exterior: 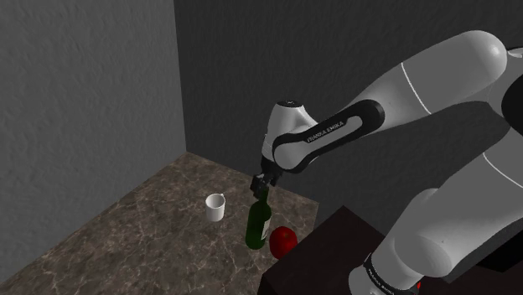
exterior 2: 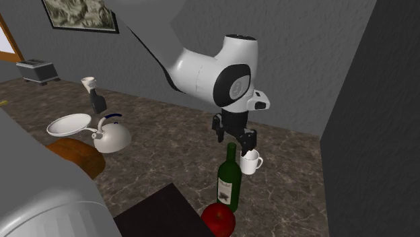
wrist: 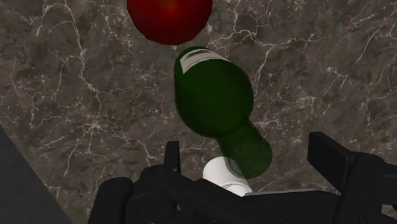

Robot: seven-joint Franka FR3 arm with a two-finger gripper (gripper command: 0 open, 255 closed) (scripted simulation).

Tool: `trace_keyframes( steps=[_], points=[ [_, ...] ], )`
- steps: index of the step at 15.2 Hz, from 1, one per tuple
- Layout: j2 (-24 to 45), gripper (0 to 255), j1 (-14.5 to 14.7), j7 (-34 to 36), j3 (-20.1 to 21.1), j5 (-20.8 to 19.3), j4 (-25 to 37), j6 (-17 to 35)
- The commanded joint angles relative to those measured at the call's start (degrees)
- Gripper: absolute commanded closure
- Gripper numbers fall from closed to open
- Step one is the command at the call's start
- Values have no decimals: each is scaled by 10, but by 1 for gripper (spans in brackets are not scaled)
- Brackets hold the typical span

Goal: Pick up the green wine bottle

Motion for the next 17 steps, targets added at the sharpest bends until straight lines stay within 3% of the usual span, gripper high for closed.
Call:
trace_keyframes(
  steps=[1,4,5,14,17],
  points=[
    [13,0,-1,0,0,-1,-6,19],
    [24,0,-1,1,1,-3,-9,34],
    [24,255,-1,1,1,-3,-10,34],
    [24,255,-1,1,1,-3,-9,34],
    [2,255,-1,-1,0,0,-3,6]
  ],
)
